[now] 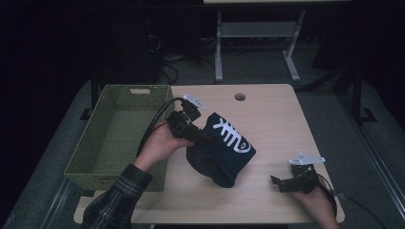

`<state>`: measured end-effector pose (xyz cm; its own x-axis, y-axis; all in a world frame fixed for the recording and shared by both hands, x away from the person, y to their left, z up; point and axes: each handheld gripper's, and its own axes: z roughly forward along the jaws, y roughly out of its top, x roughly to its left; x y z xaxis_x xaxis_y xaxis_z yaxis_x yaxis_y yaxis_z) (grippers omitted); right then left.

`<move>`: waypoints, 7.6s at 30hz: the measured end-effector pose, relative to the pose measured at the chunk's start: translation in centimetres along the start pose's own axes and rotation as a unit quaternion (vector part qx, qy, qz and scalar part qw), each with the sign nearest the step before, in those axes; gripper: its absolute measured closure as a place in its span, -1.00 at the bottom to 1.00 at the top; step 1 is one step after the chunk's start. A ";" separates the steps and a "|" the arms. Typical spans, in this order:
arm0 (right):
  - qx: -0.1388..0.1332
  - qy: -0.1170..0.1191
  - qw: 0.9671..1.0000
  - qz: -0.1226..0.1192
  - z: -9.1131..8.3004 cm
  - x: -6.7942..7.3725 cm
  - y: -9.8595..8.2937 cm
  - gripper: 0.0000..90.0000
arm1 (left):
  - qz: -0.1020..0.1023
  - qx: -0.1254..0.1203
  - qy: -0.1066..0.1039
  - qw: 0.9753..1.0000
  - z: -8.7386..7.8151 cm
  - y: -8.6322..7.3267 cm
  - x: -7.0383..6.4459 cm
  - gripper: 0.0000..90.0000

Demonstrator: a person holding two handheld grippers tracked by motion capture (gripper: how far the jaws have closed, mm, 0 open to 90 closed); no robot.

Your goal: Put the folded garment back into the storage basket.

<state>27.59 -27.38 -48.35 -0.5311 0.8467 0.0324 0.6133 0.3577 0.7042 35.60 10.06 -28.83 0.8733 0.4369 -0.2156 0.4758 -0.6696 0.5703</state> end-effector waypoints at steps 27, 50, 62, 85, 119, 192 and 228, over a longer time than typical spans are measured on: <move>-0.001 -0.001 1.000 0.000 0.0 0.0 0.0 -0.96 | -0.030 -0.042 0.031 0.998 -11.4 -1.1 0.7 0.67; -0.001 -0.003 1.000 0.001 0.1 -0.1 0.0 -0.96 | -0.089 -0.099 0.089 0.987 -20.1 -5.9 2.6 0.68; 0.000 -0.003 1.000 0.002 0.1 -0.1 0.1 -0.96 | -0.125 -0.113 0.125 0.978 -22.5 -9.7 4.2 0.68; -0.001 -0.004 1.000 0.000 0.1 -0.1 0.1 -0.96 | -0.202 -0.112 0.132 0.964 -20.0 -16.9 8.3 0.68; -0.001 -0.004 1.000 0.000 0.1 -0.1 0.1 -0.96 | -0.247 -0.052 0.127 0.959 -13.1 -21.0 11.8 0.68; -0.001 -0.004 1.000 -0.001 0.1 -0.1 0.1 -0.96 | -0.176 -0.053 0.218 0.958 -10.0 -17.1 11.6 -0.71; -0.001 -0.004 1.000 0.000 0.1 -0.1 0.1 -0.96 | -0.049 -0.106 0.113 0.987 -0.7 -7.5 2.9 -0.71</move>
<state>27.76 -27.43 -48.36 -0.5269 0.8495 0.0263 0.6120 0.3577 0.7054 34.53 16.78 -33.18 0.7668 0.6326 -0.1087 0.5030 -0.4869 0.7141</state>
